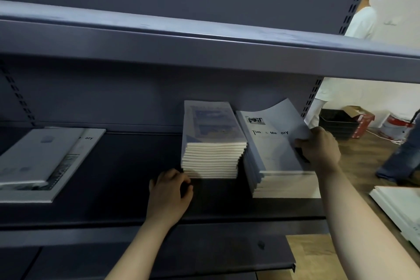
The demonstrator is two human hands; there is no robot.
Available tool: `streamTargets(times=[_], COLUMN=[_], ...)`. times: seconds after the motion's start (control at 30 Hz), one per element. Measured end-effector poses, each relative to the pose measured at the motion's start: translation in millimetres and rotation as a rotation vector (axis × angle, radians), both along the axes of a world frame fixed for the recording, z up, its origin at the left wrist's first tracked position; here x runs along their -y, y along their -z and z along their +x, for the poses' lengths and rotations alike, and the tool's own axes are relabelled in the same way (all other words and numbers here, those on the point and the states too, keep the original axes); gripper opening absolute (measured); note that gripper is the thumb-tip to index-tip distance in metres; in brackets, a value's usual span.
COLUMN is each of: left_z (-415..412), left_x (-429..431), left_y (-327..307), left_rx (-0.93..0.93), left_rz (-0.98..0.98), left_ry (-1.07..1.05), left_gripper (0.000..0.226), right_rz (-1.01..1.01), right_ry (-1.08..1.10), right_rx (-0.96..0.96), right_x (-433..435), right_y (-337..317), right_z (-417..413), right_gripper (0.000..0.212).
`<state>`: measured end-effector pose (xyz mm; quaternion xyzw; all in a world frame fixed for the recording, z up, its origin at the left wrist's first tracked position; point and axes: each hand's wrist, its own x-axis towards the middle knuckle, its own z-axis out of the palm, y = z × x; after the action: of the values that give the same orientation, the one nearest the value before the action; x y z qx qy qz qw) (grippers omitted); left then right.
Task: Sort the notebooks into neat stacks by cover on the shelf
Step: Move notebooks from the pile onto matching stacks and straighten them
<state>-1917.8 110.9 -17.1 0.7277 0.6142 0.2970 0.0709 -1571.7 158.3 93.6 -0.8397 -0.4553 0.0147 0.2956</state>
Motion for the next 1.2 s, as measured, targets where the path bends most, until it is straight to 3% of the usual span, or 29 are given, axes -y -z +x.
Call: streamTargets(times=[0.1,0.27,0.5,0.6,0.7,0.9,1.2], left_z=[-1,-2,-15,-33,-56,-115,-229], left_x=[0,1,5,8,8,11,3], left_y=[0,-2,-5,-7,-12,-22,-40], left_rx=[0.01,0.03,0.002,-0.039,-0.081,-0.087,-0.139], left_rz=[0.002,-0.019,-0.065,-0.083,-0.104,-0.048,-0.054], left_ry=[0.01,0.022,0.09,0.079,0.039,-0.113,-0.355], left_gripper=[0.011,0.011,0.016,0.021,0.025,0.027,0.029], right_rz=[0.01,-0.022,-0.073,0.082,0.227,0.318,0.193], right_ry=[0.063,-0.084,-0.107,-0.19,-0.297,-0.424,-0.58], right_rx=[0.017,0.145,0.123,0.156,0.084,-0.183,-0.23], right_x=[2,4,14,25,39,64,70], right_y=[2,9,6,11,17,23,65], right_z=[-3,-15,-26,-42,-75,-152,-241], right_gripper=[0.069,0.029,0.023,0.027,0.027,0.011,0.016])
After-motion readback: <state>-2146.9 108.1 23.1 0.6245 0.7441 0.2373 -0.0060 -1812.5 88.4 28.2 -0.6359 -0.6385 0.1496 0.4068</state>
